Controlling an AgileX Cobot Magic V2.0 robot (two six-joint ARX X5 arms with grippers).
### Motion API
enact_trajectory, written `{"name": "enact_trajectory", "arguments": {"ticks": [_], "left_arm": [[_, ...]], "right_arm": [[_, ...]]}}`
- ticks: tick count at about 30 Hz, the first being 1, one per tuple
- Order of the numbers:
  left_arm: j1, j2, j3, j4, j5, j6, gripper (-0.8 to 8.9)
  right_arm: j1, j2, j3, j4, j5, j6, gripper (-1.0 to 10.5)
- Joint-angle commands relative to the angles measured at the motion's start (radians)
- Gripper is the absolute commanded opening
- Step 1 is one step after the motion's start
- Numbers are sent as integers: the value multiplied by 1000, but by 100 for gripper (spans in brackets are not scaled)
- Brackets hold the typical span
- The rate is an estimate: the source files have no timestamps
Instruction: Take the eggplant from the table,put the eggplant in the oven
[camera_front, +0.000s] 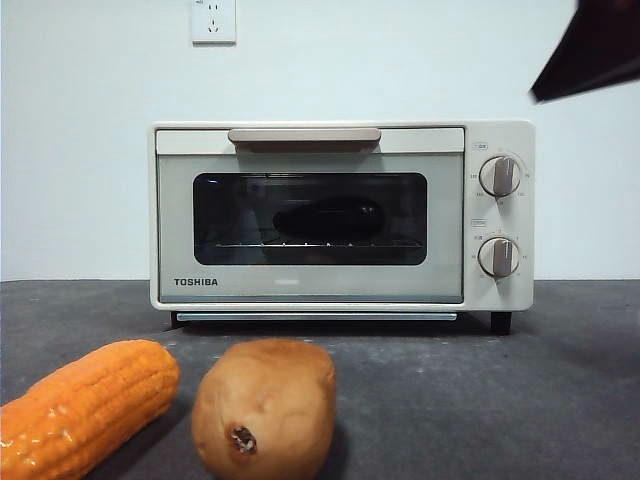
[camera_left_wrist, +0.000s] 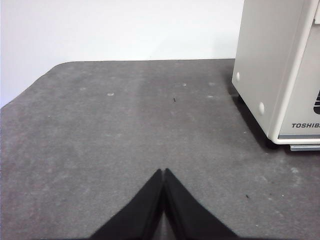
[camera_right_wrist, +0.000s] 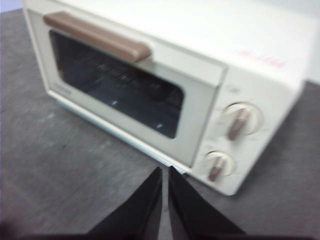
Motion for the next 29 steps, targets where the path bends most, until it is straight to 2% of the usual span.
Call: {"name": "enact_trajectory", "arguments": {"ticks": [1, 4, 8, 13, 16, 18, 20, 29], "left_arm": [[2, -1, -27, 11, 0, 8, 4], [2, -1, -27, 11, 0, 8, 4], [2, -1, -27, 11, 0, 8, 4], [2, -1, -27, 11, 0, 8, 4], [2, -1, -27, 11, 0, 8, 4], [2, -1, -27, 11, 0, 8, 4], [2, -1, -27, 11, 0, 8, 4], [2, -1, -27, 11, 0, 8, 4]], "right_arm": [[-19, -99, 10, 14, 53, -68, 5], [-98, -211, 8, 14, 82, -114, 5], [-274, -340, -18, 16, 55, -100, 5], [-496, -471, -115, 22, -24, -55, 5], [-587, -526, -198, 21, -135, -23, 5], [-624, -549, -253, 22, -220, -6, 5], [-641, -561, -299, 21, -254, 0, 5], [-648, -597, -472, 20, -261, 31, 5]]}}
